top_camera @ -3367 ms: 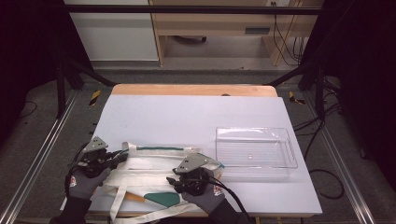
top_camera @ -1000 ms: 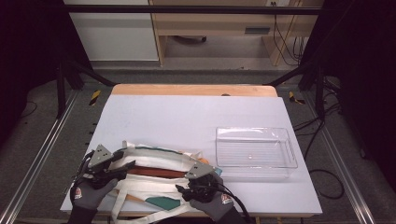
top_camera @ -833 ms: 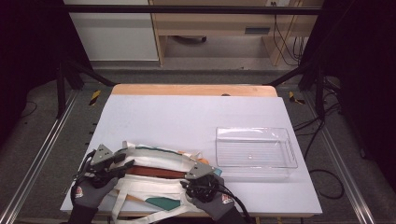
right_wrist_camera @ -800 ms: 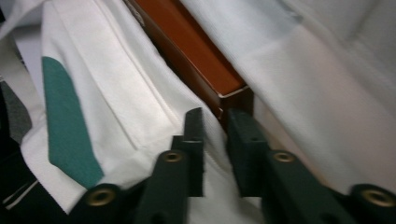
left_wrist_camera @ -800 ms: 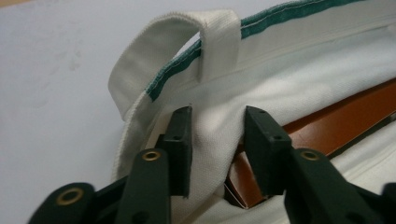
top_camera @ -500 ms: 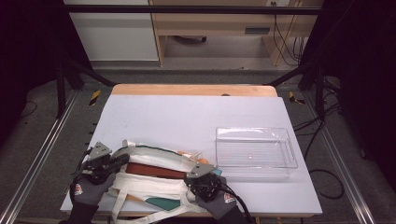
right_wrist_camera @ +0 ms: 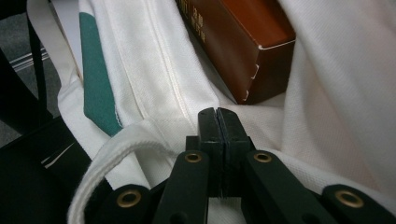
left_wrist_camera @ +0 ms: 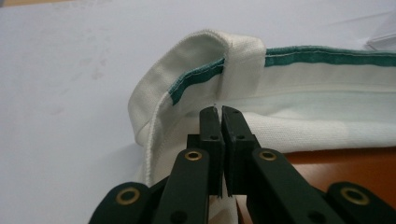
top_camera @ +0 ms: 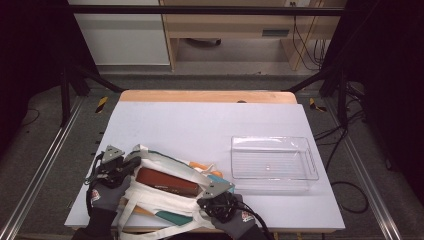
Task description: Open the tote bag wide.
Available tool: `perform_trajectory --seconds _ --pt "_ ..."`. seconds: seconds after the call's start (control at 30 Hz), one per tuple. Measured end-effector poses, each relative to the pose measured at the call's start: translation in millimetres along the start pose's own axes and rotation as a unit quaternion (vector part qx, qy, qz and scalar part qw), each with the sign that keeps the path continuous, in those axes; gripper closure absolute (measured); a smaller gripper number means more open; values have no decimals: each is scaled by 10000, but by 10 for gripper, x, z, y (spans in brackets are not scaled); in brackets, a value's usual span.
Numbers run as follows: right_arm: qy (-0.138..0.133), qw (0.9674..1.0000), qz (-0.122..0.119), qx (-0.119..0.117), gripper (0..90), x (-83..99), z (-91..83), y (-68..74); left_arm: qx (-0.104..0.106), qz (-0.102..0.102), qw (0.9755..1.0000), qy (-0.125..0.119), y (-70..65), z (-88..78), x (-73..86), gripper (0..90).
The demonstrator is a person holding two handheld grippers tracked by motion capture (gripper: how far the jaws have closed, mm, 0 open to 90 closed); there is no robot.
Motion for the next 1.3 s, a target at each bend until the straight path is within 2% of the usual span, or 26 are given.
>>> perform_trajectory --seconds 0.1,0.2,0.3,0.37,0.43,0.47,0.53,0.57,0.6,0.63,0.67,0.73,0.77,0.8,0.83,0.9,0.93,1.0,1.03,1.07,1.13,1.17,1.3 --pt "22 10000 -30 21 900 16 23 7 -27 -13 10000 44 16 74 35 875" --pt "42 10000 -58 64 898 27 40 6 35 -102 9998 170 32 179 100 866" --pt "40 9999 -54 98 894 28 49 3 50 -128 9998 166 37 194 105 851" --pt "2 9999 -53 112 890 27 54 1 87 -168 9998 104 40 175 96 789" --pt "-15 10000 -3 88 880 25 45 -7 166 -243 9996 26 45 121 82 731" --pt "-47 10000 37 60 873 15 39 -11 269 -264 9993 -13 39 77 69 731" --pt "-135 9998 91 63 812 -12 4 -29 408 -309 9986 -139 21 -37 34 653" --pt "-395 9990 210 -68 687 -85 -68 -25 281 -251 9991 -207 35 -167 22 609" --pt "-542 9981 268 -150 685 -133 -111 -16 281 -251 9991 -207 35 -167 22 592" --pt "-542 9981 268 -150 685 -133 -111 -16 265 -221 9990 -293 33 -233 20 592" --pt "-783 9967 231 -52 684 -223 -207 -29 276 -188 9989 -338 25 -293 31 587" --pt "-885 9959 212 11 685 -265 -252 -40 278 -124 9988 -376 6 -389 75 592" --pt "-1085 9937 246 128 695 -344 -323 -74 373 -46 9986 -379 -60 -458 138 649" --pt "-1085 9937 246 128 695 -344 -323 -74 373 -46 9986 -379 -60 -458 138 678" --pt "-1132 9930 263 201 704 -372 -341 -100 410 44 9986 -342 -100 -480 183 678" --pt "-1164 9920 328 362 721 -424 -342 -153 401 220 9987 -240 -159 -508 284 733" --pt "-1178 9912 354 485 734 -456 -317 -178 399 372 9985 -96 -202 -513 383 753" --pt "-1165 9911 328 558 743 -467 -294 -189 390 429 9983 -43 -216 -507 432 755" --pt "-1134 9910 298 638 747 -471 -267 -201 341 518 9980 81 -217 -491 513 759" --pt "-1029 9909 293 817 754 -458 -217 -241 278 556 9978 225 -208 -459 633 758" --pt "-1019 9904 314 882 754 -456 -202 -263 291 563 9976 260 -199 -447 685 754" --pt "-958 9903 369 940 747 -444 -179 -294 333 504 9978 283 -195 -440 724 754" --pt "-870 9911 379 937 707 -430 -135 -299 336 470 9974 424 -190 -403 785 753"
Point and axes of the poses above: each handheld gripper's, and its own axes: z roughly forward along the jaws, x roughly out of its underside, y roughly to its left, the point moved 10 cm from there along z, roughly forward along the jaws, and after that the axes turned 1 degree about y, right-handed, at the moved point
